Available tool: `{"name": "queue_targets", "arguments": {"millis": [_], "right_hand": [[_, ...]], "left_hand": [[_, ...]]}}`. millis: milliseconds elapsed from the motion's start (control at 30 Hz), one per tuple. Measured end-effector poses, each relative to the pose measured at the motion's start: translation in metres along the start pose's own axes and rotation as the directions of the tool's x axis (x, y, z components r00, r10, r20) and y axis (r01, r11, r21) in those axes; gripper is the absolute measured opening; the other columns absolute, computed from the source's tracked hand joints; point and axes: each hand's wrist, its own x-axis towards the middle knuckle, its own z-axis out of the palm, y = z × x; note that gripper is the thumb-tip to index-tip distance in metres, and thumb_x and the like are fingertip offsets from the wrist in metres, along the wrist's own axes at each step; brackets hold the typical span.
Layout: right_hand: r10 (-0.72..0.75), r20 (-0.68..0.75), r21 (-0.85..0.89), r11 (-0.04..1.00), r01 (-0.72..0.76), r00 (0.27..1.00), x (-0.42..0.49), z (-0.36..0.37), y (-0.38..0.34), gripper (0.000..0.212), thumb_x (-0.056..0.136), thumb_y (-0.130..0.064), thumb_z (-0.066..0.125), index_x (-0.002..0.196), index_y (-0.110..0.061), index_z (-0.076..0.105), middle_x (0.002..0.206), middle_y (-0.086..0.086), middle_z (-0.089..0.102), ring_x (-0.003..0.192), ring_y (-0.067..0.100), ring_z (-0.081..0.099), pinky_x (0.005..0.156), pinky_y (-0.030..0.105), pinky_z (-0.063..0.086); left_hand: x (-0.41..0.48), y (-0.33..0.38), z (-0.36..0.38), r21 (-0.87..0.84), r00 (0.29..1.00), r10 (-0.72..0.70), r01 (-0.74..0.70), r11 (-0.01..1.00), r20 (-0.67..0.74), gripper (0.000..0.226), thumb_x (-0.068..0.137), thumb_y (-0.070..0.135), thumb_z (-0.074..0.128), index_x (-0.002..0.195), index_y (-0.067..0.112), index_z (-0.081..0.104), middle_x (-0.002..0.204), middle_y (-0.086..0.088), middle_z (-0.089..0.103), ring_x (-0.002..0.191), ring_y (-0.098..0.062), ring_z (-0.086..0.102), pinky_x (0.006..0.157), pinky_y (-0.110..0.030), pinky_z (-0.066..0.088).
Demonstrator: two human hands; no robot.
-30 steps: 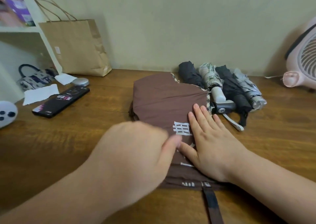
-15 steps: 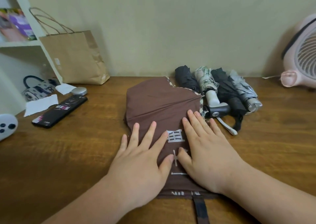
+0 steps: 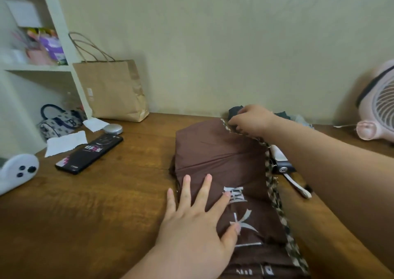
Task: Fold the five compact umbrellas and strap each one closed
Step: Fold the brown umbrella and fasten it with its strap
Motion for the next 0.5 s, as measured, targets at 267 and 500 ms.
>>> {"name": "queue_targets", "arguments": {"millis": [267, 500], "right_hand": [[0.257, 0.094, 0.033, 0.965, -0.261, 0.962, 0.048, 0.019, -0.003, 0.021, 0.091, -0.040, 0.055, 0.093, -0.020, 0.062, 0.088, 0.006, 0.057, 0.061, 0.018, 0.041, 0.055, 0.027, 0.029], [0.180, 0.208, 0.344, 0.907, -0.244, 0.961, 0.053, 0.012, -0.019, 0.027, 0.093, -0.041, 0.063, 0.106, -0.018, 0.055, 0.075, 0.001, 0.045, 0.058, 0.018, 0.045, 0.056, 0.027, 0.037]], "left_hand": [[0.005, -0.005, 0.005, -0.034, 1.000, 0.018, -0.018, 0.999, 0.006, 0.079, 0.084, 0.087, 0.023, 0.150, 0.062, -0.013, 0.161, 0.015, -0.038, 0.147, -0.030, -0.040, 0.119, -0.066, -0.015], [0.005, -0.003, 0.003, -0.044, 1.000, 0.018, -0.017, 0.999, 0.023, 0.084, 0.080, 0.094, 0.018, 0.151, 0.062, -0.013, 0.159, 0.015, -0.041, 0.146, -0.030, -0.041, 0.118, -0.066, -0.017]]}}
